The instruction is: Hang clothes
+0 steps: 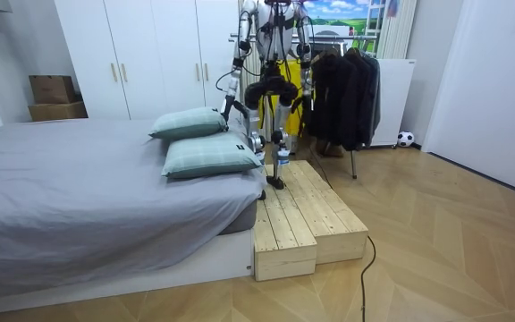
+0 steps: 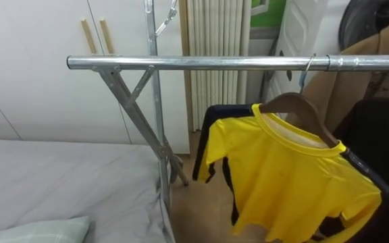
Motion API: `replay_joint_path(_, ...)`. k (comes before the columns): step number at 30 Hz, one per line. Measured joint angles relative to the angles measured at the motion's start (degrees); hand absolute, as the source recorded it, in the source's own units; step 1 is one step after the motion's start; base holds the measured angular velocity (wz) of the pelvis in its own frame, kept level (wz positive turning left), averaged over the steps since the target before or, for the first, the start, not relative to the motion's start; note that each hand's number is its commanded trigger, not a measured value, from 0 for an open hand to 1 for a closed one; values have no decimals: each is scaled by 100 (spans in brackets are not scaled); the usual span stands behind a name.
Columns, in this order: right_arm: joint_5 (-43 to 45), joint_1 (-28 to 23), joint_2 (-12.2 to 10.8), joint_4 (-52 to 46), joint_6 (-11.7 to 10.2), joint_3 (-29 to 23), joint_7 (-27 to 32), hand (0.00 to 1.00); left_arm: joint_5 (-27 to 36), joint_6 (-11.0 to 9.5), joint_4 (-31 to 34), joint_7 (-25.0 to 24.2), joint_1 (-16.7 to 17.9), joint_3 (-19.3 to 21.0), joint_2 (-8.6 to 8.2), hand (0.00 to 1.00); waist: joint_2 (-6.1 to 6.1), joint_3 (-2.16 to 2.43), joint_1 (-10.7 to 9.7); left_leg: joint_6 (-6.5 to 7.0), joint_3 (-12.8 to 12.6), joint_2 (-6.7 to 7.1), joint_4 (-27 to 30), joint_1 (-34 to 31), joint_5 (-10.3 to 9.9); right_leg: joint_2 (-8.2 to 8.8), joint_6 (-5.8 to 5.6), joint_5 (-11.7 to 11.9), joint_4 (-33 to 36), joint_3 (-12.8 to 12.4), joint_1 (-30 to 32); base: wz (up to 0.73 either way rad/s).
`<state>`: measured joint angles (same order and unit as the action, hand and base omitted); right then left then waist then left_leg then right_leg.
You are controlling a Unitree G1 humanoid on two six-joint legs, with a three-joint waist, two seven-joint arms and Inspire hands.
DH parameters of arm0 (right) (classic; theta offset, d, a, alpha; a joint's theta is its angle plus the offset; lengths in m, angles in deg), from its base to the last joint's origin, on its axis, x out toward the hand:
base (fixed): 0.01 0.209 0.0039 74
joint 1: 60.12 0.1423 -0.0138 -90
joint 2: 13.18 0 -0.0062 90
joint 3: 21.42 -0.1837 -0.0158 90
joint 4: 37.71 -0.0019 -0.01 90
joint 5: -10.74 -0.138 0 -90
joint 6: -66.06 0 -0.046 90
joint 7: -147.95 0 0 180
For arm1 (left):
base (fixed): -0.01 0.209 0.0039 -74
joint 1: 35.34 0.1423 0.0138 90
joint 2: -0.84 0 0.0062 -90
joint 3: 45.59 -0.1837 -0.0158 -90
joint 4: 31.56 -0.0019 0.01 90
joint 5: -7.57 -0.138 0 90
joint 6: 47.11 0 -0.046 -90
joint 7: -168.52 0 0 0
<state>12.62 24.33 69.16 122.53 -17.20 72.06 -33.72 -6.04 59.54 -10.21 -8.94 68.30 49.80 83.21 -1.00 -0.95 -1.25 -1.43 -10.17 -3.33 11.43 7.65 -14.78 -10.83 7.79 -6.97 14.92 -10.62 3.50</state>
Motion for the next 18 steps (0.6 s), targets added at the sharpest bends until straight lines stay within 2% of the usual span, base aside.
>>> replay_joint_path(1,-44,-4,8,-27,-5,40,-17,0,0,-50,0,37,-9,-2,-3,0,0,0,18,-8,1,-7,-4,-23,-5,2,-7,-8,12,27,29,20)
replay_joint_path(3,-45,4,64,-122,-25,219,-72,0,-18,-219,39,117,-18,-6,-15,0,-19,6,190,-21,34,-12,42,-173,-12,18,1,-21,85,109,177,13)
replay_joint_path(7,-1,33,146,-122,-44,213,-107,0,-227,-334,113,115,-62,-3,-55,0,-66,41,289,-47,285,-1,208,-420,3,107,76,-29,85,367,258,44)
replay_joint_path(9,24,46,184,-111,-53,220,-107,0,-228,-357,117,105,-151,-3,-69,0,-115,35,299,-89,224,-14,377,-584,39,236,116,-80,72,742,254,82)
replay_joint_path(10,63,54,193,-112,-54,229,-107,0,-228,-386,106,101,-174,2,-71,0,-118,34,313,-91,214,-15,421,-629,62,272,129,-89,71,847,251,93)
replay_joint_path(11,121,79,204,-107,-55,245,-106,0,-225,-428,109,89,-225,0,-73,0,-109,37,292,-92,146,-26,502,-755,133,368,159,-114,66,1135,255,122)
replay_joint_path(12,122,92,224,-95,-54,243,-103,0,-221,-429,120,60,-338,2,-74,0,-92,33,291,-95,-133,-84,555,-908,209,485,172,-156,51,1464,269,135)
replay_joint_path(13,124,103,232,-78,-50,237,-102,0,-223,-433,137,41,-389,2,-69,0,-90,34,297,-96,-311,-122,594,-966,239,543,179,-181,36,1615,272,154)
replay_joint_path(14,176,133,251,-48,-34,194,-101,0,-225,-438,185,10,-425,2,-69,0,-51,26,314,-104,-657,-259,813,-1063,248,631,202,-248,46,1928,282,143)
replay_joint_path(15,219,181,271,-45,-21,194,-93,0,-224,-439,196,-47,-432,0,-73,0,-56,22,326,-72,-1048,-429,1179,-1133,171,695,242,-336,83,2217,279,139)
replay_joint_path(16,258,200,276,-51,-7,194,-84,0,-228,-416,197,-83,-429,3,-73,0,-61,23,331,-19,-1222,-524,1392,-1146,126,729,247,-369,99,2375,263,137)
replay_joint_path(17,298,220,278,-51,54,186,-79,0,-232,-376,205,-146,-418,11,-68,0,-48,30,333,37,-1475,-673,1824,-1135,39,826,164,-469,172,2680,240,151)
replay_joint_path(18,299,220,300,-51,100,165,-78,0,-231,-366,226,-201,-405,11,-67,0,-34,39,329,50,-1623,-756,2145,-1075,-12,934,140,-577,249,3013,234,157)
